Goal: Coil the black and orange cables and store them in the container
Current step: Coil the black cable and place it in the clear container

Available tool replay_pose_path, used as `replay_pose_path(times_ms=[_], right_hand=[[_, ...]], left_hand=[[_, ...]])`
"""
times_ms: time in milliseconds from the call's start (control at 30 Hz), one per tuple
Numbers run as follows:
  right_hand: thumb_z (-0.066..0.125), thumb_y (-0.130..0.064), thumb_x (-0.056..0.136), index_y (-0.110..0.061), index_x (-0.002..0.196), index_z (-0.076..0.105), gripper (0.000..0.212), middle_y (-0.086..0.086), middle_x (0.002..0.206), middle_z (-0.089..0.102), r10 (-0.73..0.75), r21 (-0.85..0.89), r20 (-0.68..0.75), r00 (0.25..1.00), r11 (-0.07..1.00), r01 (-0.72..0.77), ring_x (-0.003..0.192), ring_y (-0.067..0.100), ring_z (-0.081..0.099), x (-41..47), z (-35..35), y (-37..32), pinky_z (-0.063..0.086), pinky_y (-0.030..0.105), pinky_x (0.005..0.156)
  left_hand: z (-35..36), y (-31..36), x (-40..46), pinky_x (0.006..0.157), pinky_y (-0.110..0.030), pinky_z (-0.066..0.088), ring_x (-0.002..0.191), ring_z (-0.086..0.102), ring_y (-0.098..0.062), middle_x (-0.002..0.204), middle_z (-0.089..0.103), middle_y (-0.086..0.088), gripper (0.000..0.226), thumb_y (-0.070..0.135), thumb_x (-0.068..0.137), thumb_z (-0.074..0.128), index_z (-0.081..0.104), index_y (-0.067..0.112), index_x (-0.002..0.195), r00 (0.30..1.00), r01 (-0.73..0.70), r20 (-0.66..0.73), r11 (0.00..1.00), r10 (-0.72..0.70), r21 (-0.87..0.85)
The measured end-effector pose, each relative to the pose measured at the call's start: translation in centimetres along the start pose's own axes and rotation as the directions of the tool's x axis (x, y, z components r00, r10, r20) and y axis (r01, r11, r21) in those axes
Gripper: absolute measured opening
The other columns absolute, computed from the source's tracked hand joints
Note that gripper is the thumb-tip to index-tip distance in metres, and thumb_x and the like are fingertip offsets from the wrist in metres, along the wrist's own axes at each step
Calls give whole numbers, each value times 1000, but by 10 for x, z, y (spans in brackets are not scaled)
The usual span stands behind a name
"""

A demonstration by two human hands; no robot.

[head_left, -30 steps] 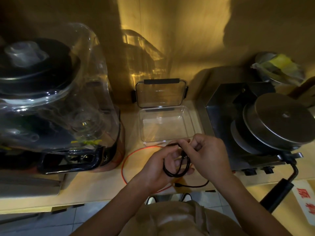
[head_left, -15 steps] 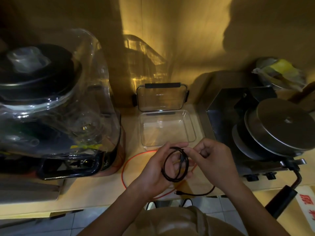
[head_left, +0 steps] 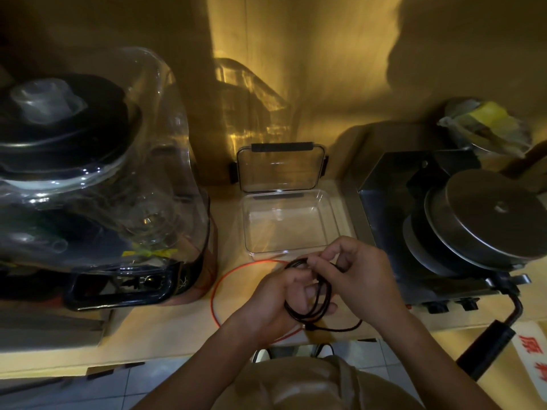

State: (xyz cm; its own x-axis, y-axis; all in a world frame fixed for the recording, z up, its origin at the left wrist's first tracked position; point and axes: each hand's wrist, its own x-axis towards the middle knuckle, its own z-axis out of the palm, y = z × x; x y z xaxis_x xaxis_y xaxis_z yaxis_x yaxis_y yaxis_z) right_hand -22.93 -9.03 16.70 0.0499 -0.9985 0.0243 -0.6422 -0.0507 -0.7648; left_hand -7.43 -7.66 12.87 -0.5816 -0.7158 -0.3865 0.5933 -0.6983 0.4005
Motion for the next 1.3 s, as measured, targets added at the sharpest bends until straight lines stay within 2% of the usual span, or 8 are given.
replay_pose_path(times_ms=[133,267,400,500,667,933,1100,1300], right_hand=[[74,-42,74,-34,81,64,14,-3,52,51,11,48,22,1000,999,-12,47,8,47,-1,-14,6,39,19,49],[77,-19,81,-31,84,64,18,6,56,55,34,20,-13,999,999,-33,50,15,52,-5,-30,14,44,26,52],[69,-22,87,-30,86,63,10,7,62,62,109,12,-41,993,994,-109,58,19,62,-9,-43,19,56,46,60],[65,-21,88,-28,89,62,7,6,69,63,127,14,-81,989,992,-126,66,22,64,-11,-51,22,57,51,65],[65,-15,89,-27,87,61,13,3,69,62,108,-81,-66,992,990,-113,64,13,60,-12,-54,22,56,40,63],[65,-23,91,-33,79,58,17,7,61,59,90,-261,277,956,965,-16,55,12,58,-14,-54,14,52,41,60],[63,-30,92,-33,84,61,8,7,62,60,49,-268,391,919,961,62,56,15,57,-19,-57,11,46,29,54],[65,-35,90,-33,86,64,4,-17,63,61,66,-266,461,885,962,67,56,4,56,-20,-55,10,39,16,51]], left_hand=[[-7,3,0,73,-41,54,92,66,-29,116,64,-18,39,12,89,52,64,6,126,999,-32,14,998,33,-62],[-15,9,-2,77,-40,56,94,68,-29,118,67,-17,43,14,87,56,64,8,129,997,-71,-11,990,70,-119],[-19,14,-1,78,-40,56,95,68,-28,119,67,-16,35,15,94,48,69,10,123,988,-126,-103,983,113,-132],[-22,18,-1,80,-40,56,96,68,-29,120,65,-17,36,15,98,45,67,10,126,979,-162,-149,973,138,-166],[-23,19,-1,82,-42,56,100,68,-30,124,64,-19,38,17,96,50,63,10,131,973,-173,-174,976,149,-130],[-24,20,1,89,-41,56,105,66,-31,124,62,-22,52,26,83,67,61,13,133,964,-195,-200,976,174,-92],[-24,20,3,92,-41,55,111,63,-31,125,60,-22,54,30,79,73,65,16,130,967,-195,-185,977,175,-91],[-25,18,5,104,-47,49,122,61,-36,133,61,-23,53,28,79,72,64,15,130,973,-196,-151,971,175,-137]])
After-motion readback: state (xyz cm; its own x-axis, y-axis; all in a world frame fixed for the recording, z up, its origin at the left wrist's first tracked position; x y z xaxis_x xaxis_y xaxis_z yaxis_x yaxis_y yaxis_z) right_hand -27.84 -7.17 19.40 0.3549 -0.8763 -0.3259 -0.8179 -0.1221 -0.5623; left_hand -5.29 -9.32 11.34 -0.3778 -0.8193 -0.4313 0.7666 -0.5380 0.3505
